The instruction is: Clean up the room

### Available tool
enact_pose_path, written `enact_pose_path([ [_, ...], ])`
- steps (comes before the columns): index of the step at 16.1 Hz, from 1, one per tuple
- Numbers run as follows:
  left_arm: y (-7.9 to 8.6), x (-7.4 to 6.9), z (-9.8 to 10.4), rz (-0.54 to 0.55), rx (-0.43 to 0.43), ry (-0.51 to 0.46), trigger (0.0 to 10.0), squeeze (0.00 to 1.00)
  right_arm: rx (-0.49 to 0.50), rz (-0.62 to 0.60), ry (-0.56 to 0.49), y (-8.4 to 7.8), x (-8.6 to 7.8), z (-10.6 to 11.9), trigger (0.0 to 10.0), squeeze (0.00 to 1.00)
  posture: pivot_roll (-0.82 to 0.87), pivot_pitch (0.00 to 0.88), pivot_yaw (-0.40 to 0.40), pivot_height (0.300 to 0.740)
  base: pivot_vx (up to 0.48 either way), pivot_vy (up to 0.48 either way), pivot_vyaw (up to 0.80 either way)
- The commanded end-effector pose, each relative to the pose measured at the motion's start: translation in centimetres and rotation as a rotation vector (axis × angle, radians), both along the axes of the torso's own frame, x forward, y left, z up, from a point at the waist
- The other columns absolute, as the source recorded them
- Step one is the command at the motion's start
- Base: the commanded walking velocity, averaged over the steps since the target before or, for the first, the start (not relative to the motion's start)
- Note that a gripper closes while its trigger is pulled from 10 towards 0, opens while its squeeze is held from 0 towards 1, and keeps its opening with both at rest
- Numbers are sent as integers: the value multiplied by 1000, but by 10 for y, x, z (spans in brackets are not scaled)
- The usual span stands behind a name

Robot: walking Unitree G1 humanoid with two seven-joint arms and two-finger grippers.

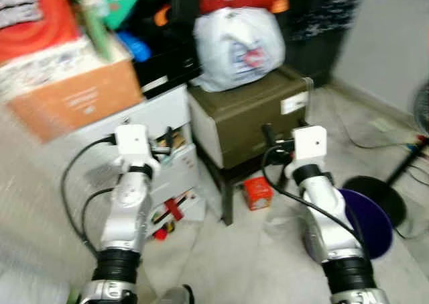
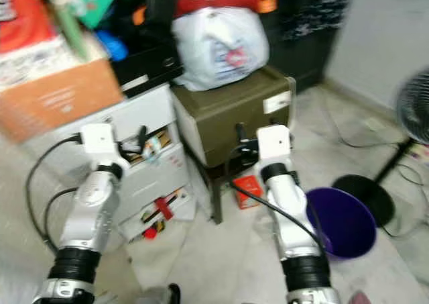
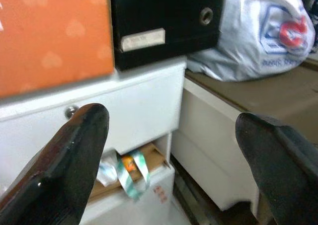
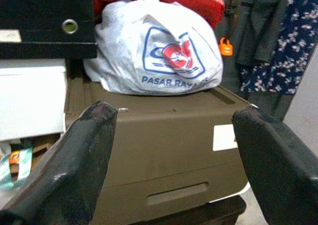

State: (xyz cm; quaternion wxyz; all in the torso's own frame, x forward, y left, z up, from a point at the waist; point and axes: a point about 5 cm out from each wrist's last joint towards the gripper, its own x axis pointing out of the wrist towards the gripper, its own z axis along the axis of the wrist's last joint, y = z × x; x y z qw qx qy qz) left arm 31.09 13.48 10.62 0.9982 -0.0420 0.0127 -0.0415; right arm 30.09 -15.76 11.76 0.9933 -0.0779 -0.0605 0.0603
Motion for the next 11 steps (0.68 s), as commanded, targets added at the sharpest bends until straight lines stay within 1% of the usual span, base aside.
enact_pose_path([
  [1,4,-1,-2,-30,25,29,10000,0,1,-10,-26,0,1,7,10000,0,-61,0,19,740,0,0,800],
  [2,0,-3,-7,-93,37,62,10000,0,-14,-33,-20,-7,0,5,10000,0,-62,0,20,740,0,0,800],
  [4,-3,-4,-10,-141,45,86,10000,0,-23,-49,-16,-12,0,4,10000,0,-64,2,20,740,0,0,800],
  [7,-12,-9,-13,-294,91,130,10000,0,-38,-59,-8,-16,1,3,10000,0,-63,6,23,740,0,0,746],
  [8,-13,-15,-17,-383,132,163,10000,0,-58,-82,6,-24,-1,-1,10000,0,-63,7,26,740,0,0,0],
  [9,-12,-18,-18,-407,147,174,10000,0,-67,-91,11,-28,-2,-3,10000,0,-63,7,26,740,0,0,0],
  [10,-13,-24,-21,-471,141,213,10000,0,-93,-125,24,-39,-4,-8,10000,0,-66,10,28,740,0,0,0],
  [11,-15,-36,-24,-595,144,258,10000,0,-136,-193,66,-59,-10,-21,10000,0,-65,14,31,740,0,0,0],
])
